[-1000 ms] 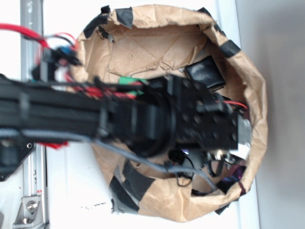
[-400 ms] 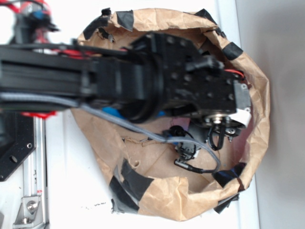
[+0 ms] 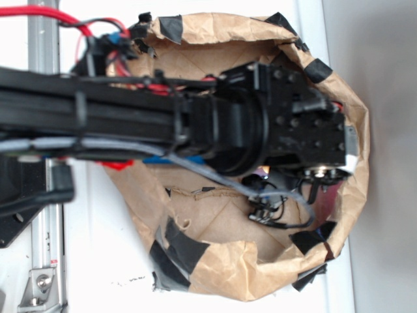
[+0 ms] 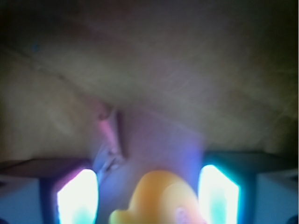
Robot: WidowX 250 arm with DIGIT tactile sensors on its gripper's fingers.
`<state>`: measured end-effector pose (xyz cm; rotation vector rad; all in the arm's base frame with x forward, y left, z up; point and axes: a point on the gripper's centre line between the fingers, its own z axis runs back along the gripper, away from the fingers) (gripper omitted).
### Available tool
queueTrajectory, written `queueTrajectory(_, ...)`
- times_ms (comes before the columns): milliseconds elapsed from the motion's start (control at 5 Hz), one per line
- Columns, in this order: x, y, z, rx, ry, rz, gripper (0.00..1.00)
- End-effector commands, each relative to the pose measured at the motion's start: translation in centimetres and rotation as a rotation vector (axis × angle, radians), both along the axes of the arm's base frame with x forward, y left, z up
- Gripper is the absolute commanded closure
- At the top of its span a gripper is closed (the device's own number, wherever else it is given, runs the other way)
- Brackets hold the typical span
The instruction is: Grab the yellow duck.
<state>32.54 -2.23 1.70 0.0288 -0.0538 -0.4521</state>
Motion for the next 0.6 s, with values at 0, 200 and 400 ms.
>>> queueTrajectory(0, 0.1, -0.9, 2.6, -0.005, -0.056, -0.007, 1.0)
queueTrajectory(200, -0.2, -1.0, 3.6, -0.014, -0.084, -0.012, 1.0)
queueTrajectory(400, -0.1, -1.5, 5.0, -0.031, -0.128, -0.022, 1.0)
